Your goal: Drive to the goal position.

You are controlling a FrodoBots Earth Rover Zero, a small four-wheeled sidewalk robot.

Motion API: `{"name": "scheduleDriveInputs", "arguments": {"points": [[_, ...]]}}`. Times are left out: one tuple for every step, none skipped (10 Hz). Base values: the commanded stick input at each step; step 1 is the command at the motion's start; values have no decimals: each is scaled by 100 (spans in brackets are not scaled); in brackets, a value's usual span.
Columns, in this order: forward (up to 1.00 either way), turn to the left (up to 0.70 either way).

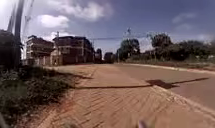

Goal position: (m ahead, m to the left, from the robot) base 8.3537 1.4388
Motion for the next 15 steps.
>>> {"name": "scheduleDriveInputs", "arguments": {"points": [[100,0],[100,0],[100,0],[100,0],[100,0],[100,0],[100,0],[100,0],[100,0],[100,-17],[100,-37],[100,-37],[100,-25],[100,-6],[100,0]]}}
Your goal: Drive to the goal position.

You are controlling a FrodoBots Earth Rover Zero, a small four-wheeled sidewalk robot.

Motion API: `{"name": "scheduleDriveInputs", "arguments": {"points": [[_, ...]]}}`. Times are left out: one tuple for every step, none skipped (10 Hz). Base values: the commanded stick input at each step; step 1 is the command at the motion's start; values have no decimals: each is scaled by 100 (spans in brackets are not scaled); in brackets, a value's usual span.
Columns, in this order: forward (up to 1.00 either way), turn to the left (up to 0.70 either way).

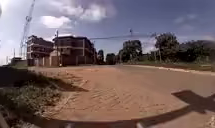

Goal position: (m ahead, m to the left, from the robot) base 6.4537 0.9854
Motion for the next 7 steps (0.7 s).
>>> {"name": "scheduleDriveInputs", "arguments": {"points": [[100,0],[100,0],[100,0],[100,0],[100,0],[100,0],[100,0]]}}
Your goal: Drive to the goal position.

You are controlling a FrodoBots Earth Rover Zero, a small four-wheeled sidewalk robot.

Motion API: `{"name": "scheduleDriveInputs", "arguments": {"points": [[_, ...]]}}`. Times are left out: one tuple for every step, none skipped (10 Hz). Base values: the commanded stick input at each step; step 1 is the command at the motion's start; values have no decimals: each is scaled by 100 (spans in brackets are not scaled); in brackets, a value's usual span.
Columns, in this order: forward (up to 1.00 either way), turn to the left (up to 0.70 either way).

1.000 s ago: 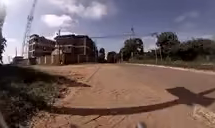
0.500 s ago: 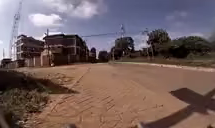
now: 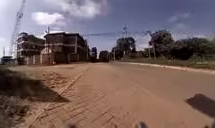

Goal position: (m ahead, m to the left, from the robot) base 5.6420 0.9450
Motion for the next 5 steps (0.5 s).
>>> {"name": "scheduleDriveInputs", "arguments": {"points": [[100,0],[100,0],[100,0],[100,0],[100,0]]}}
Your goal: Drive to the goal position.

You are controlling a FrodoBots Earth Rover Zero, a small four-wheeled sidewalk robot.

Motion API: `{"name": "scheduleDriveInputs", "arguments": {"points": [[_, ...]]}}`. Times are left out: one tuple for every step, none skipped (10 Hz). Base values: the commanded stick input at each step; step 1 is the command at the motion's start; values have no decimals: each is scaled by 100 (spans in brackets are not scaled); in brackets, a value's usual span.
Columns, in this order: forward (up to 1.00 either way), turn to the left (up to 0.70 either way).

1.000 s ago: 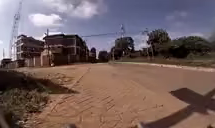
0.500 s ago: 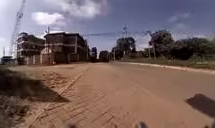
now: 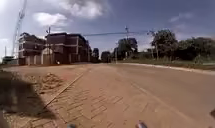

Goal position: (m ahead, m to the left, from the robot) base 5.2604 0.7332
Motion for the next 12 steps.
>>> {"name": "scheduleDriveInputs", "arguments": {"points": [[100,0],[100,0],[100,0],[100,0],[100,0],[100,0],[100,0],[100,0],[100,-6],[100,-13],[100,-16],[100,-7]]}}
